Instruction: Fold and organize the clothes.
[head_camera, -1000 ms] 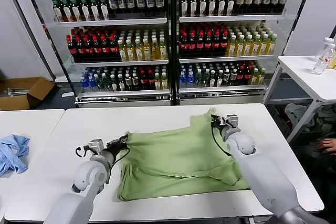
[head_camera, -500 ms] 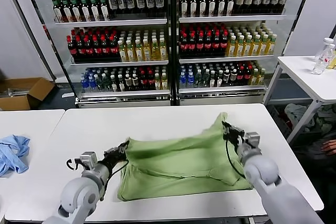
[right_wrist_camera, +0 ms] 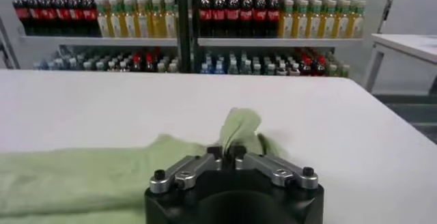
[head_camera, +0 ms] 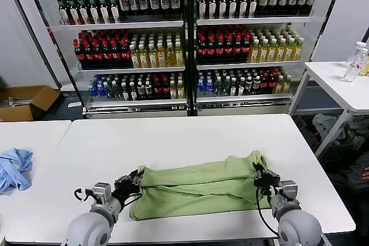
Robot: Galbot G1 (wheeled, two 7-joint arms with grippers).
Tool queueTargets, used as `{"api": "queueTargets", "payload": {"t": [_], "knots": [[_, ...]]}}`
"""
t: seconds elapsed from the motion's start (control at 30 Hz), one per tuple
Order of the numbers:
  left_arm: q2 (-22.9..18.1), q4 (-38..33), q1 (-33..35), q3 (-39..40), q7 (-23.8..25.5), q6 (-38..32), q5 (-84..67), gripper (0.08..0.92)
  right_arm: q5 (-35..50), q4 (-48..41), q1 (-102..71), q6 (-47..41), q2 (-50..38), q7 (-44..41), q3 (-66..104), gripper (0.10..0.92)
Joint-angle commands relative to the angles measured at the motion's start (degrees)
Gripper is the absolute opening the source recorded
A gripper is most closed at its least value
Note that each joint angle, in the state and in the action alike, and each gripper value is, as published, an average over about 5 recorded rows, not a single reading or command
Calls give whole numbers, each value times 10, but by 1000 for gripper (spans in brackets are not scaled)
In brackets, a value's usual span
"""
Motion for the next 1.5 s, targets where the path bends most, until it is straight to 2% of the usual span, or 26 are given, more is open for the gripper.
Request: {"api": "queueTargets", "payload": {"t": [0.03, 0.3, 0.4, 0.57, 0.8, 0.93, 1.07, 1.2, 1.3, 1.4, 1.5], "knots": [[-91, 2, 57, 17, -83, -23, 152, 393, -47, 52, -85, 3, 5, -1, 33, 362], [-150, 47, 55, 32, -101, -12, 206, 627, -56, 49, -85, 6, 3, 0, 26, 596], [-163, 51, 59, 32, -106, -16, 204, 664, -57, 50, -84, 8, 0, 0, 24, 683], [-172, 55, 67, 23, -102, -8, 178, 542, -58, 57, -80, 8, -3, 0, 22, 802], [-153, 21, 89, -7, -55, -1, 84, 360, -56, 60, -79, 13, -10, 1, 28, 822], [-102, -2, 79, -76, -34, -1, 42, 239, -53, 61, -76, 17, -15, 1, 33, 823], [-21, -22, 65, -187, -30, 1, -29, 135, -46, 62, -70, 18, -20, 1, 34, 823], [54, -32, 57, -307, -37, 0, -110, 105, -42, 59, -59, 18, -25, 1, 29, 823], [82, -28, 43, -359, -44, 2, -172, 105, -39, 59, -49, 17, -29, 1, 27, 823], [74, -53, 32, -368, -54, 8, -266, 105, -36, 61, -46, 17, -31, 1, 29, 823], [30, -112, 32, -333, -57, 10, -357, 105, -35, 63, -49, 17, -31, 1, 30, 823]]}}
